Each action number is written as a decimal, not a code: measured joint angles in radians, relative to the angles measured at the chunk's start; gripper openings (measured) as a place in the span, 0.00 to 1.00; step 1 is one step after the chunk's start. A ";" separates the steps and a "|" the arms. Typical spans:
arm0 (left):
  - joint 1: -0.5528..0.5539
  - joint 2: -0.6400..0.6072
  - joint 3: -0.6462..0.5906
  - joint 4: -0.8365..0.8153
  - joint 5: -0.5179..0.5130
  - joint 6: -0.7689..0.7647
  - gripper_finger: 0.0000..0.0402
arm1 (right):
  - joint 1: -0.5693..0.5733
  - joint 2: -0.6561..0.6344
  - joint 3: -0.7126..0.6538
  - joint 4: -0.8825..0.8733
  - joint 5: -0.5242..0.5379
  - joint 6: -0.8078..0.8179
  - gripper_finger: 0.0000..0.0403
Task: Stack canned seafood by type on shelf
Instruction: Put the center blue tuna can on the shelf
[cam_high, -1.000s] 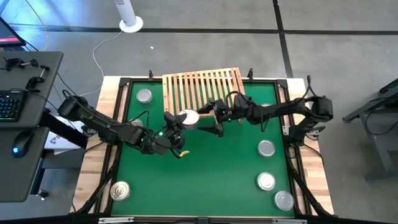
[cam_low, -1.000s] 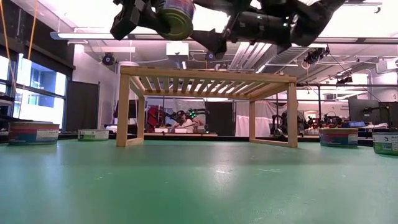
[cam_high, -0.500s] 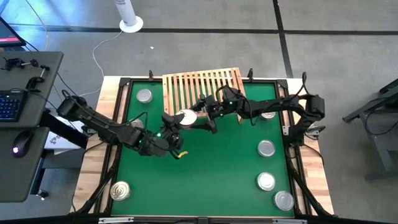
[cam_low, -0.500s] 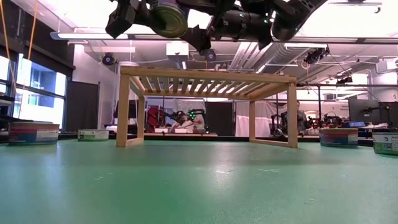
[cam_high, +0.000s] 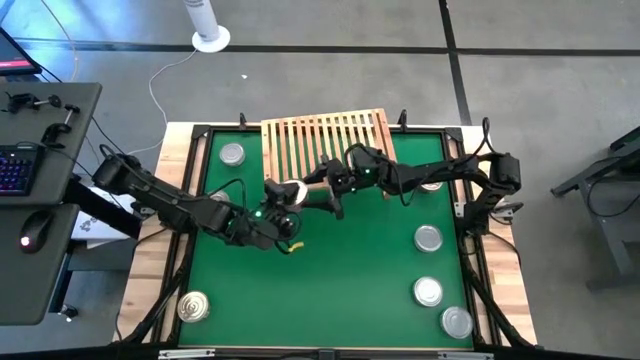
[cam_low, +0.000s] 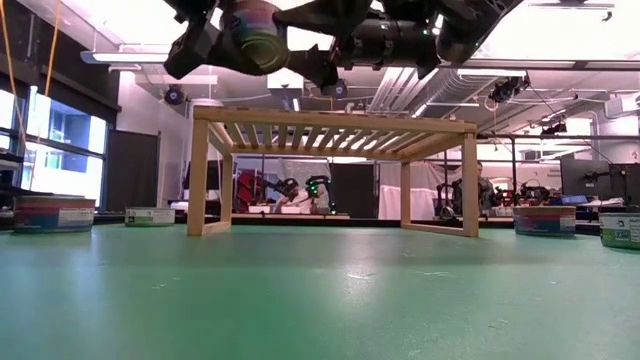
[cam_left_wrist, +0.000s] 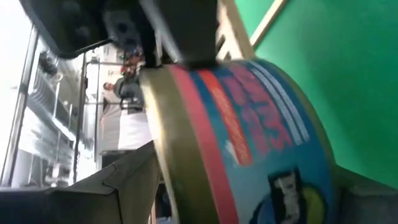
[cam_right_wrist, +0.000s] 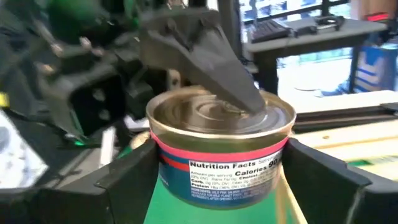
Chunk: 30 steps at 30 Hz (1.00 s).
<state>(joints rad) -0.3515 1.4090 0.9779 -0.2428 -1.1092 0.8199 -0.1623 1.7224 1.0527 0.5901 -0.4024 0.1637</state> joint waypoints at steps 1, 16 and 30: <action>0.003 0.000 0.000 0.000 -0.002 -0.005 0.70 | -0.001 0.000 0.000 -0.009 0.009 -0.010 0.79; 0.090 0.000 -0.001 -0.003 0.013 0.002 0.44 | -0.015 -0.002 -0.002 -0.051 0.055 -0.053 0.79; 0.049 0.003 -0.002 0.074 0.029 0.071 0.40 | 0.019 0.010 -0.003 -0.017 0.096 -0.119 0.93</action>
<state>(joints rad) -0.3023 1.4117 0.9763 -0.1688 -1.0806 0.8908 -0.1437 1.7324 1.0496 0.5735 -0.3061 0.0449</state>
